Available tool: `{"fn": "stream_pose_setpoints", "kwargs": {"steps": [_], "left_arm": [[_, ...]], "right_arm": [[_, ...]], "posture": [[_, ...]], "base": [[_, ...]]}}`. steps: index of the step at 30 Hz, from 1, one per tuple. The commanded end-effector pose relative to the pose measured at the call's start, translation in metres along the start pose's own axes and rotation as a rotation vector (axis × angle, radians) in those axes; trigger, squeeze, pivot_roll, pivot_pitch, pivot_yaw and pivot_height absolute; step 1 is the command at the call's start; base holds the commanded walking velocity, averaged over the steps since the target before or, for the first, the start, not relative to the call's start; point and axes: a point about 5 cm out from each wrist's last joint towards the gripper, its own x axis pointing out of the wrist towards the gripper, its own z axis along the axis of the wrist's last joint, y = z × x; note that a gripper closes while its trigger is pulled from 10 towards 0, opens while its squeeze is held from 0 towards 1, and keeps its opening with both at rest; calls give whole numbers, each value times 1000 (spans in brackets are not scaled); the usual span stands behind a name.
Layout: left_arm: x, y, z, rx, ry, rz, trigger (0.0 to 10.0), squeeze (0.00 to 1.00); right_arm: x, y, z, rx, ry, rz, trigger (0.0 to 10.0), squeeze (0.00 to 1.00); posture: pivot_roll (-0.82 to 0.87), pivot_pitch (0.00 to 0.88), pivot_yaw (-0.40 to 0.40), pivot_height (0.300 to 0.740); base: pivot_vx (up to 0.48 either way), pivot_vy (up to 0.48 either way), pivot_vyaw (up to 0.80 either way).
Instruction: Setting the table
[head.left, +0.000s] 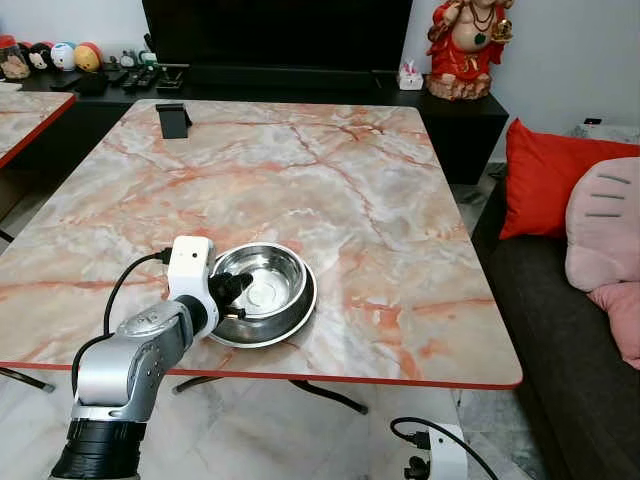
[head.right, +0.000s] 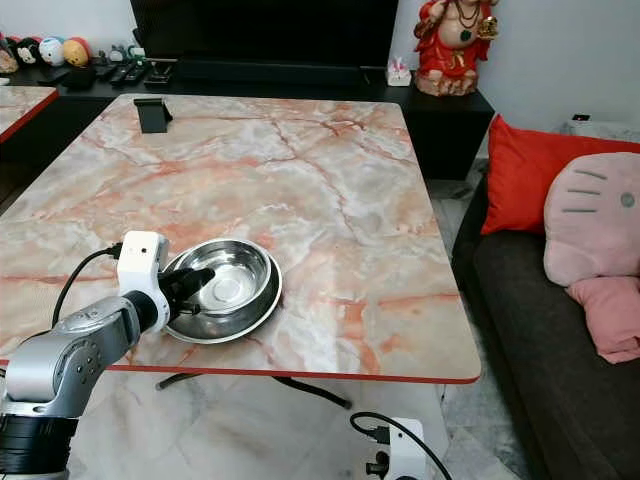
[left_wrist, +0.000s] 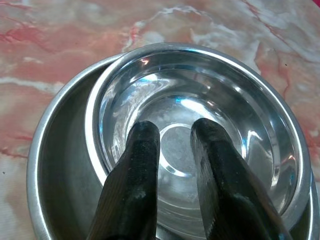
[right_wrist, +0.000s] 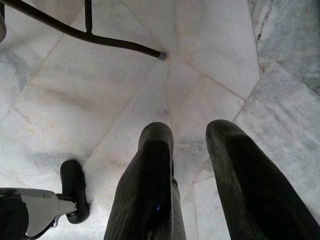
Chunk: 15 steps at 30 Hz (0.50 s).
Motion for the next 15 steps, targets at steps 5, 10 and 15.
{"fn": "stream_pose_setpoints", "kwargs": {"steps": [5,10,15], "left_arm": [[1,1,0,22,26,16,10000,0],[1,2,0,31,32,30,10000,0],[1,6,-1,35,38,57,10000,0]], "right_arm": [[0,-2,0,-9,7,-4,10000,0],[0,-2,0,-10,8,-3,10000,0],[0,-2,0,-11,8,-3,10000,0]], "posture": [[52,0,-36,740],[52,0,-36,740],[52,0,-36,740]], "base": [[0,0,0],[0,0,0],[0,0,0]]}}
